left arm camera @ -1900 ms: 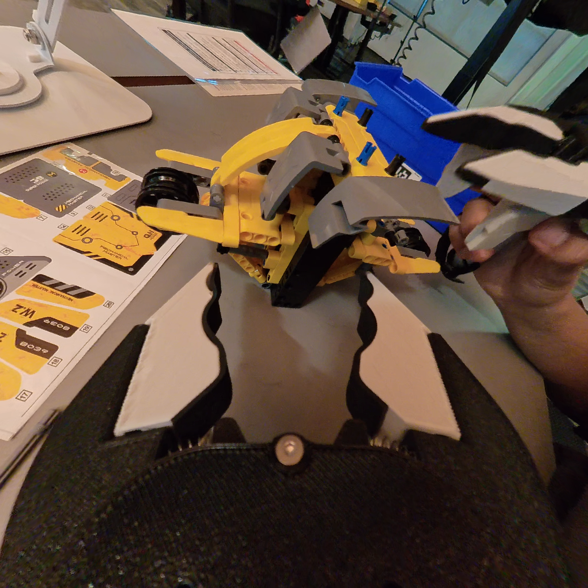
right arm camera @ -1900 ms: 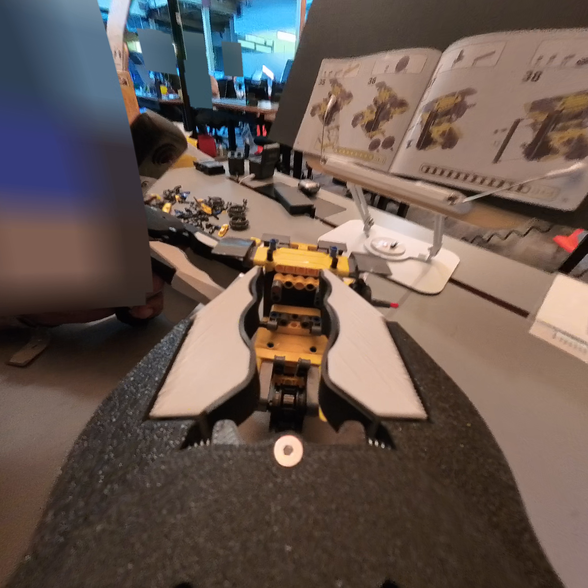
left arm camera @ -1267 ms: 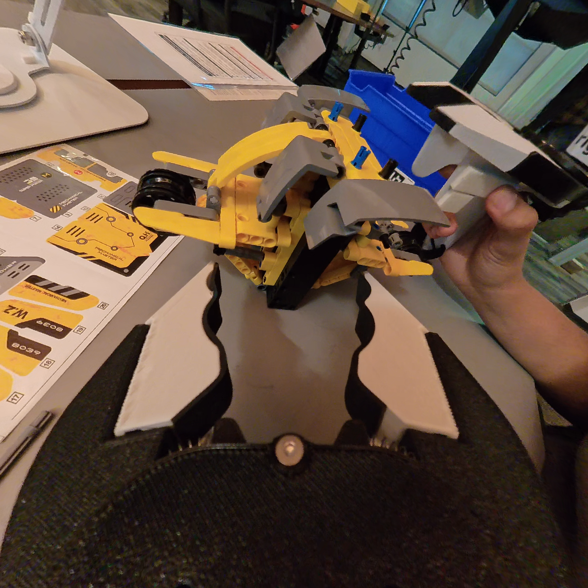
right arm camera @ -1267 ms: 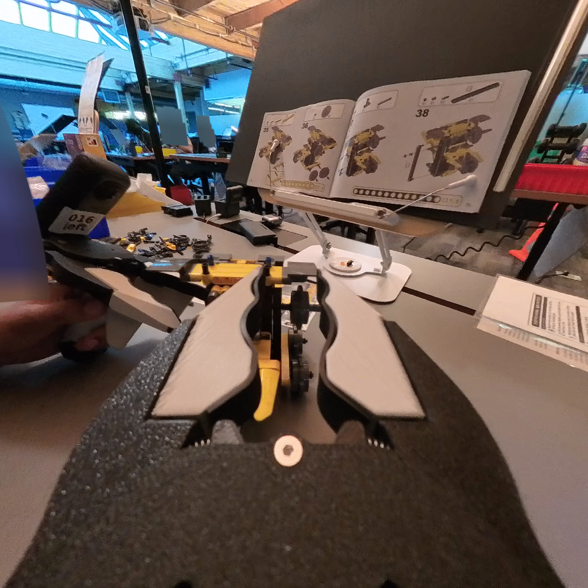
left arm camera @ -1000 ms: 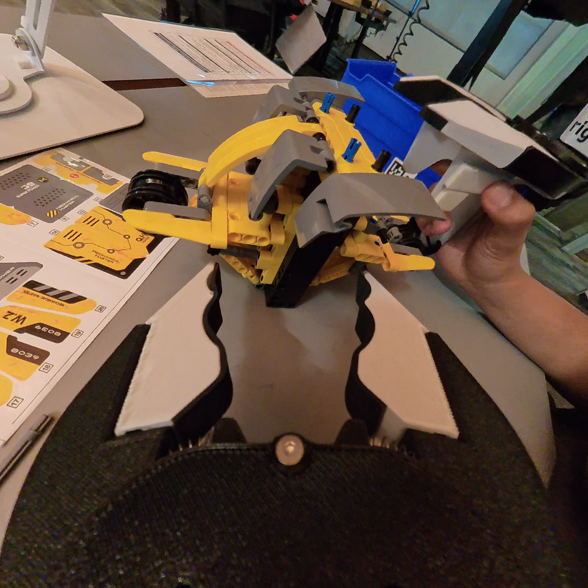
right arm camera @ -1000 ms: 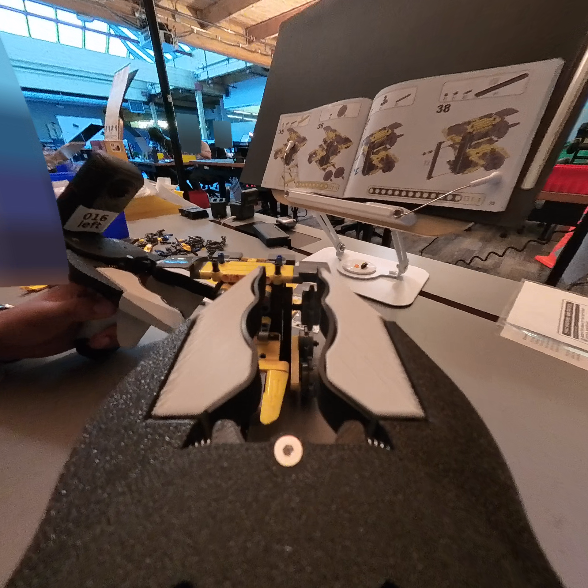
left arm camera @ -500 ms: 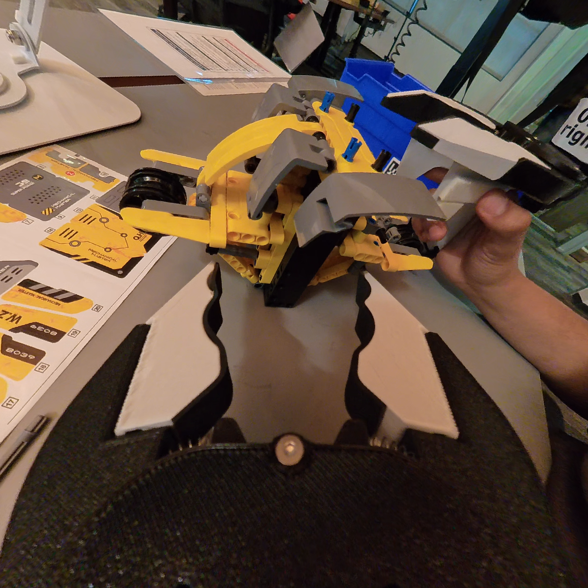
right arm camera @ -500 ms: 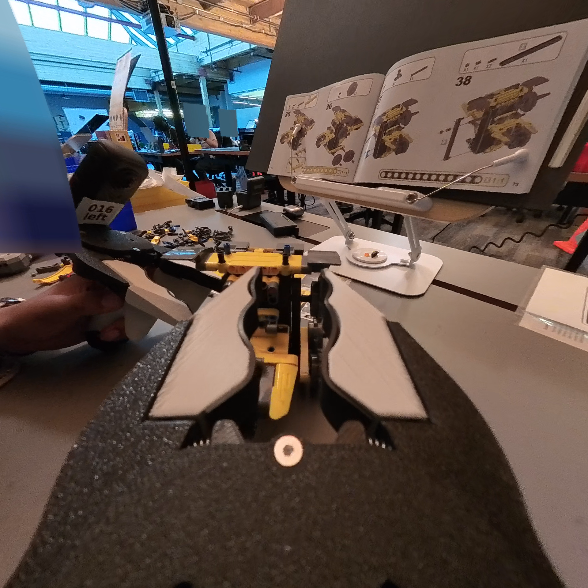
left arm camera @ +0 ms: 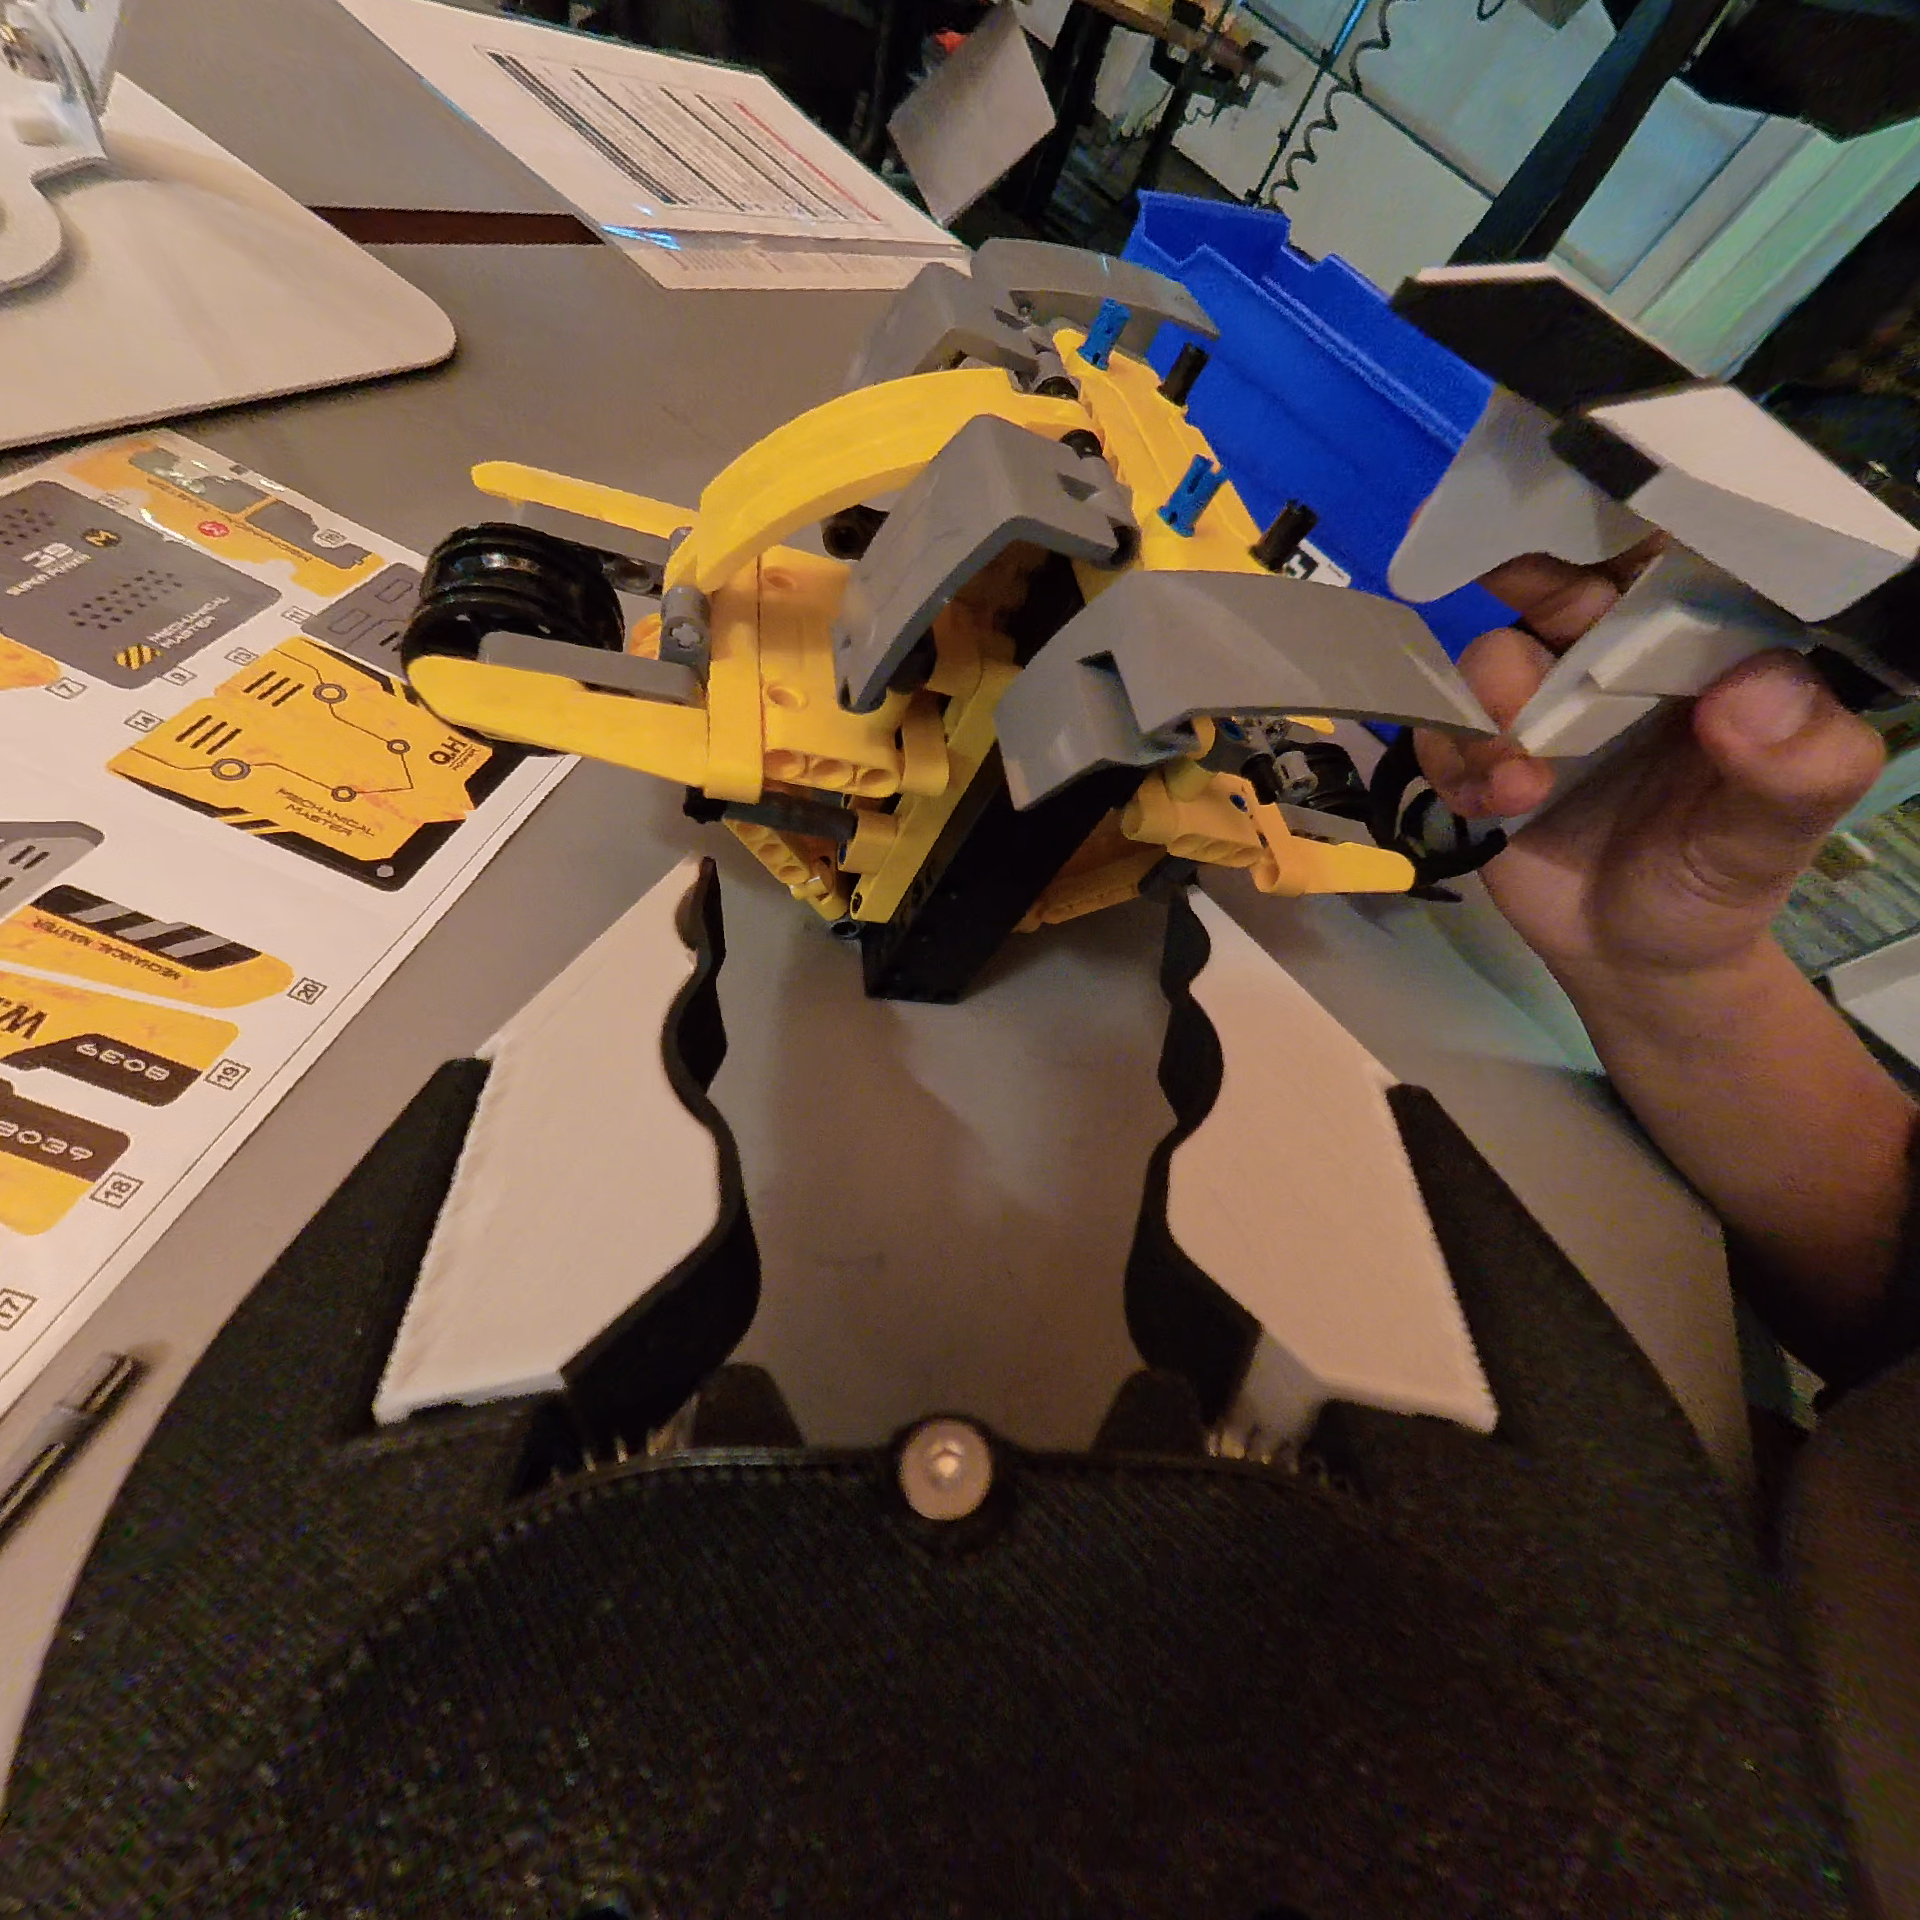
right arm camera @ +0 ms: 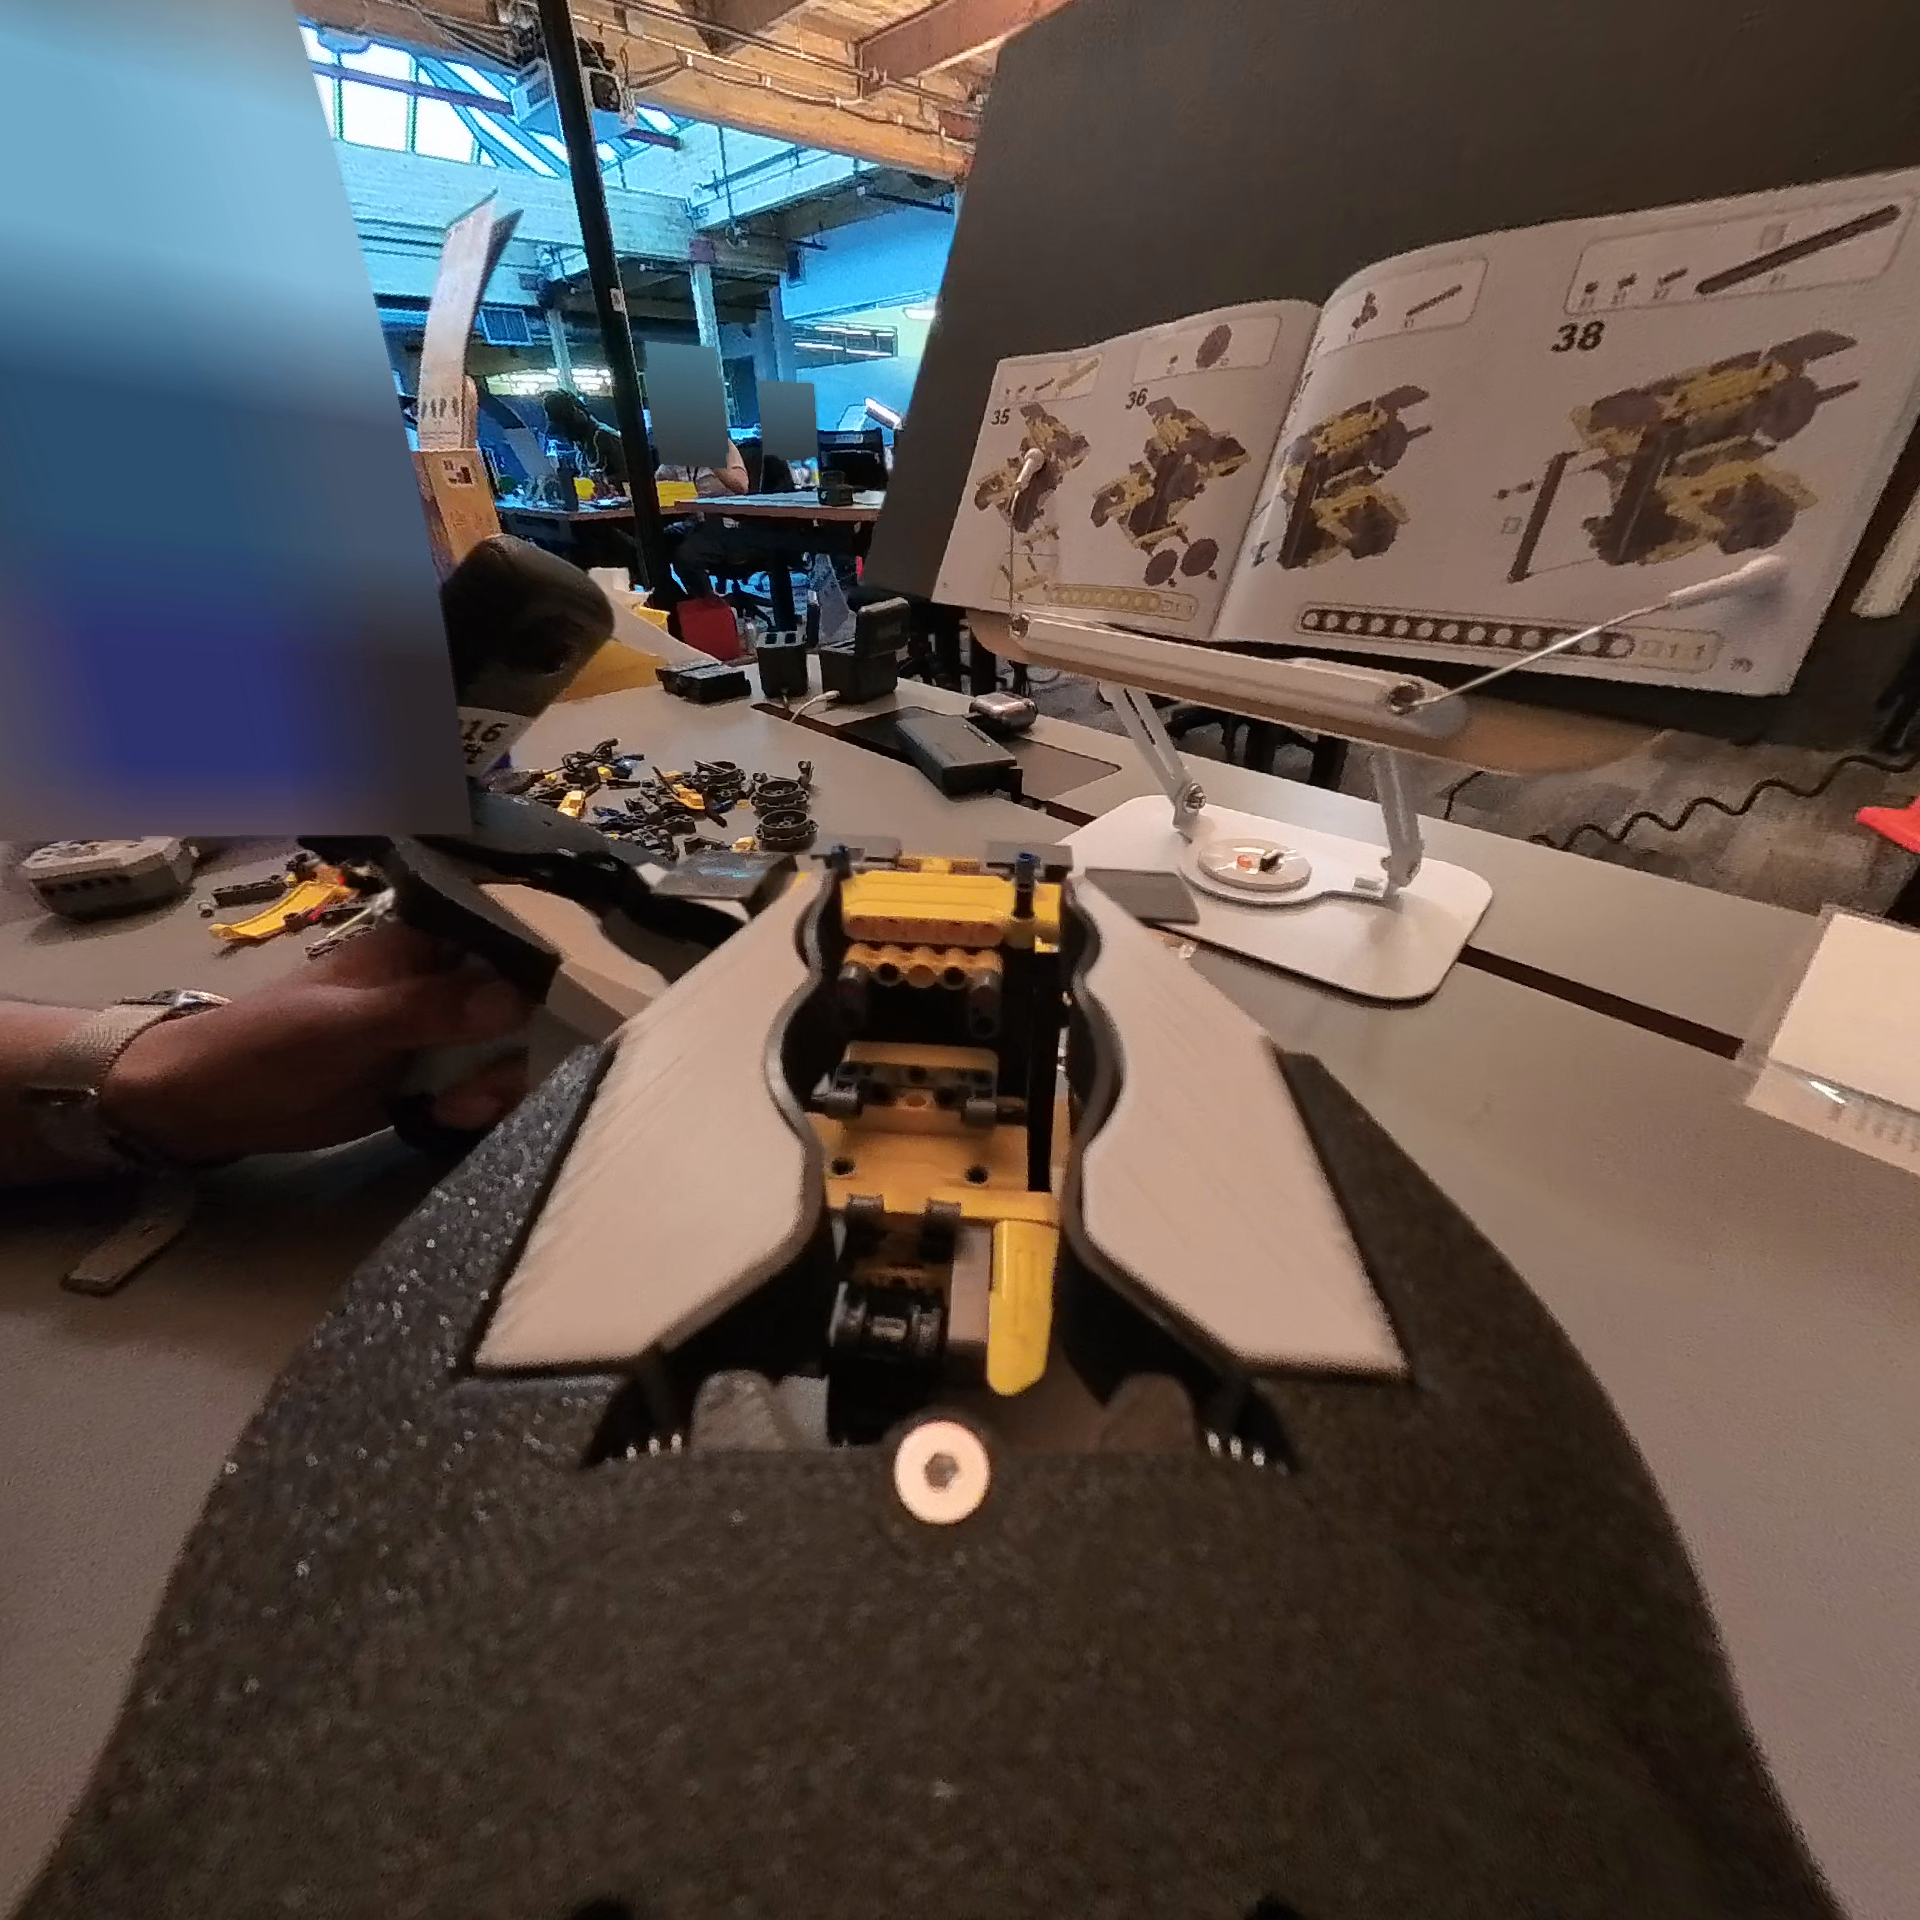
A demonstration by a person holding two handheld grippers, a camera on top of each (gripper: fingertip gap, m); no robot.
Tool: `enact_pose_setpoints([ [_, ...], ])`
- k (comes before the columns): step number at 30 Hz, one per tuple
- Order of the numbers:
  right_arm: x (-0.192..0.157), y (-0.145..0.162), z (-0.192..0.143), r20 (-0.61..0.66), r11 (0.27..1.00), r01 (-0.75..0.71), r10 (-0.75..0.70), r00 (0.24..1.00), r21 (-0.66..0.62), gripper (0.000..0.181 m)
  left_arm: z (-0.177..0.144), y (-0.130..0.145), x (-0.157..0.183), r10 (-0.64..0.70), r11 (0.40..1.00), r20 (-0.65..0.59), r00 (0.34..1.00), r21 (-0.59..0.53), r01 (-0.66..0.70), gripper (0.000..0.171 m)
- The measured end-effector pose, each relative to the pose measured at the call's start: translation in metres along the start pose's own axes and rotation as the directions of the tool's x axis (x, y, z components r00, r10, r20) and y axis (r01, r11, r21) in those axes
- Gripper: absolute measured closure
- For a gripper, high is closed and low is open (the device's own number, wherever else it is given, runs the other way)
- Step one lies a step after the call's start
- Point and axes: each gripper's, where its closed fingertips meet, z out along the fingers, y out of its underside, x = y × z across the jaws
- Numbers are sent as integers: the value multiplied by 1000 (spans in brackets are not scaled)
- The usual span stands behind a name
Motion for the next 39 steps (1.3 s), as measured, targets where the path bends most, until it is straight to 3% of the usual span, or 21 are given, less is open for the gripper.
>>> enact_pose_setpoints([
  [16,-8,-8,-2,4,999,30,-30,1000,10,138,-3,-4,-2,-45,999,-23,999,29,45,92],
  [39,-12,3,5,-11,994,86,-87,996,-62,133,-3,-4,-2,-46,998,-25,999,30,47,92],
])
